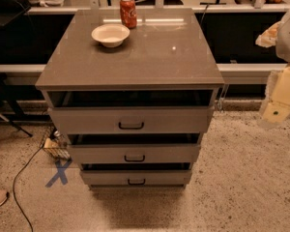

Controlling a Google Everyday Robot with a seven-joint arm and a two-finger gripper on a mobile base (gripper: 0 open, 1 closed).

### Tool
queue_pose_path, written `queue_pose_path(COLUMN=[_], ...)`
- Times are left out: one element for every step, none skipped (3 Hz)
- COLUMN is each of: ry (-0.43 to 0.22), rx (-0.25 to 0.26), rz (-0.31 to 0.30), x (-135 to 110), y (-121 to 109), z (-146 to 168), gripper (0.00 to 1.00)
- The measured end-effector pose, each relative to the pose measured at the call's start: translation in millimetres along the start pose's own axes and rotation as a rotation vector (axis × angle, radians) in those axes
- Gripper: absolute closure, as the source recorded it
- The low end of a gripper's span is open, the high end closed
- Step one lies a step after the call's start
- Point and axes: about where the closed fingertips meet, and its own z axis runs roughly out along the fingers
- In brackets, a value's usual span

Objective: Open bottom drawer

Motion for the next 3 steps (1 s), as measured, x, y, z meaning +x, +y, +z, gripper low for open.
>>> queue_pose_path(ry=[0.0,-0.071,-0.237], rx=[0.0,-0.037,-0.13], rz=[0.0,0.029,0.075], x=[0,12,29], y=[0,7,31], z=[0,29,105], gripper=[0.0,0.0,0.0])
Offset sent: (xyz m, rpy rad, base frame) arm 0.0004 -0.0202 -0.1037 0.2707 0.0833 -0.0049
